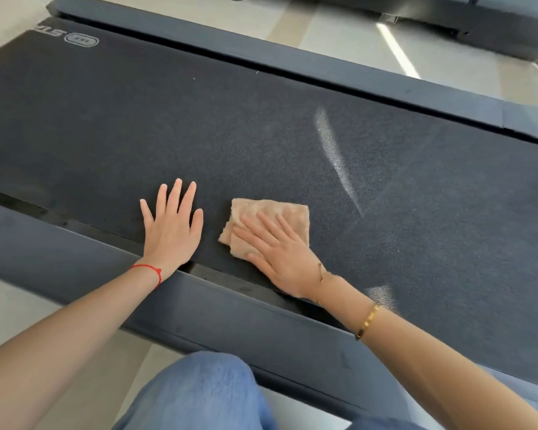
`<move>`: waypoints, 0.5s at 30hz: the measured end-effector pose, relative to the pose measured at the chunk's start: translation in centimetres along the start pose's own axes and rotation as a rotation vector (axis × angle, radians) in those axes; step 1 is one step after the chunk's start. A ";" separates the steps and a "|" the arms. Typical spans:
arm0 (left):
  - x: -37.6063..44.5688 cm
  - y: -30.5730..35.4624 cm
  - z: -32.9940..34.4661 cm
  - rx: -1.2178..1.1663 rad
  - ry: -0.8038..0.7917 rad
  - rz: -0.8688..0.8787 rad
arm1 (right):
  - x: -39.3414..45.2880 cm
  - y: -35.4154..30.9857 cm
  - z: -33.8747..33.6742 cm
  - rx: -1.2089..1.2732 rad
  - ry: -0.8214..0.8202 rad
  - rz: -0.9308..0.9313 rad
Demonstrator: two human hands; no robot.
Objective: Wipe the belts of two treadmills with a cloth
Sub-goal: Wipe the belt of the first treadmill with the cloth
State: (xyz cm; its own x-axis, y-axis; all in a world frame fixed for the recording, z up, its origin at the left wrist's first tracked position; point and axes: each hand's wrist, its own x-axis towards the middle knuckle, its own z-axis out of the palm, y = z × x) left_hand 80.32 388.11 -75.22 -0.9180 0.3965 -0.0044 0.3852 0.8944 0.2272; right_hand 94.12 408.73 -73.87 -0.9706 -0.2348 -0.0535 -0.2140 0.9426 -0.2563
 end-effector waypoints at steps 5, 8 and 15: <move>-0.2 0.0 -0.1 -0.015 -0.014 0.000 | 1.9 3.2 -1.4 -0.034 0.025 0.151; -0.2 0.2 0.0 0.000 -0.025 0.002 | 4.2 4.7 -2.2 -0.001 0.036 0.384; -0.1 0.2 -0.3 0.025 -0.058 0.003 | 1.2 0.9 -1.1 -0.011 -0.044 0.153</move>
State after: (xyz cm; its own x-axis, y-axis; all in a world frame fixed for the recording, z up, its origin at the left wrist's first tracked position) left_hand 80.46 388.21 -74.92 -0.9102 0.4097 -0.0600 0.3908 0.8979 0.2025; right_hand 92.62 409.58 -73.10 -0.9862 -0.0982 -0.1333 -0.0655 0.9707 -0.2310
